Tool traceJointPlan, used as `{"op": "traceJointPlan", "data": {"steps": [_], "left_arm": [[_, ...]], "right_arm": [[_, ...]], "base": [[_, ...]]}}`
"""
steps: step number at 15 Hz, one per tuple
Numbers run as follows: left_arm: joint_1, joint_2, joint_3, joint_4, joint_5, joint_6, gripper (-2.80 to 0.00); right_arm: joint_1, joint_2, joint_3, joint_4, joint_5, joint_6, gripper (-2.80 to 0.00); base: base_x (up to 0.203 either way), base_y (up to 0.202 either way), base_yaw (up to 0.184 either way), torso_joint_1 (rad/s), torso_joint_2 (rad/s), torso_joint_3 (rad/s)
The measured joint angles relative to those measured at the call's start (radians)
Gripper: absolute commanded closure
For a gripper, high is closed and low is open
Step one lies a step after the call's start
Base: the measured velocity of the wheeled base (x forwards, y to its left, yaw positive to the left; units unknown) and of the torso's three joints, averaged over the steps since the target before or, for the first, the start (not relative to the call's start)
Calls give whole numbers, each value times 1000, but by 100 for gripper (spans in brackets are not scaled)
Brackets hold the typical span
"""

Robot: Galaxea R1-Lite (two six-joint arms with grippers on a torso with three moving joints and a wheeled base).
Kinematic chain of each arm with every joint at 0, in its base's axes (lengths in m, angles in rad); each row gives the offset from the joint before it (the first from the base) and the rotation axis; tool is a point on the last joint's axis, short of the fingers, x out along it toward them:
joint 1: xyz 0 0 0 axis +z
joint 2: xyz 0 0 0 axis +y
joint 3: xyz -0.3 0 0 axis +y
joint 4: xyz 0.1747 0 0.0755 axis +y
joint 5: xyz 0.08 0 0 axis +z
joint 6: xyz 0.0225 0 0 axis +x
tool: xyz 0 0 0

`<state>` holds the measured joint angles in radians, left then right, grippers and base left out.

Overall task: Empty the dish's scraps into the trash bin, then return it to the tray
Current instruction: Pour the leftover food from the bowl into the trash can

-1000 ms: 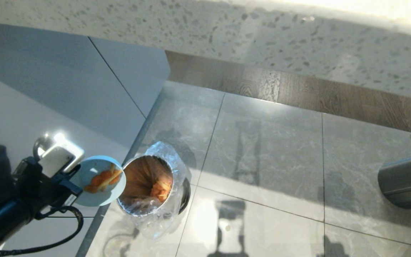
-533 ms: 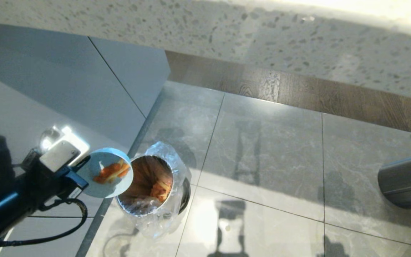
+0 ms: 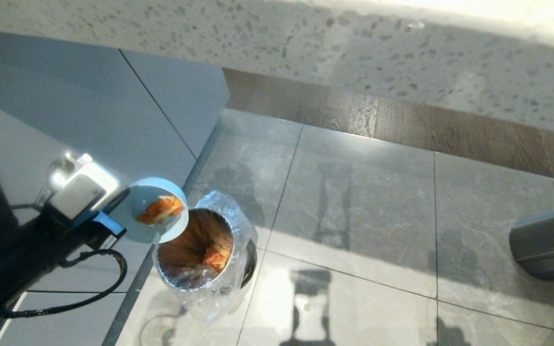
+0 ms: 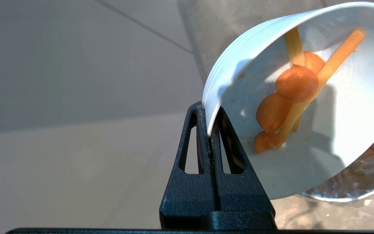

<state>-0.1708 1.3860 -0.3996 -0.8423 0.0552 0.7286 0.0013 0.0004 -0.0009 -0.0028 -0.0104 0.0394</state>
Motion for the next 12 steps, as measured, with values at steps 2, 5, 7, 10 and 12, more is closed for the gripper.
{"op": "traceJointPlan", "data": {"steps": [2, 5, 7, 10, 12], "left_arm": [[-20, 0, -4, 0, 0, 33, 0], [-30, -5, -10, 1, -1, 102, 0], [-31, -9, -23, -10, 0, 96, 0], [-15, -10, -26, -126, 4, 65, 0], [4, -12, -4, -219, 8, 28, 0]], "right_arm": [[0, 0, 0, 0, 0, 0, 0], [0, 0, 0, 0, 0, 0, 0], [0, 0, 0, 0, 0, 0, 0], [0, 0, 0, 0, 0, 0, 0], [0, 0, 0, 0, 0, 0, 0]], "base": [[0, 0, 0, 0, 0, 0], [0, 0, 0, 0, 0, 0], [0, 0, 0, 0, 0, 0], [0, 0, 0, 0, 0, 0], [0, 0, 0, 0, 0, 0]]}}
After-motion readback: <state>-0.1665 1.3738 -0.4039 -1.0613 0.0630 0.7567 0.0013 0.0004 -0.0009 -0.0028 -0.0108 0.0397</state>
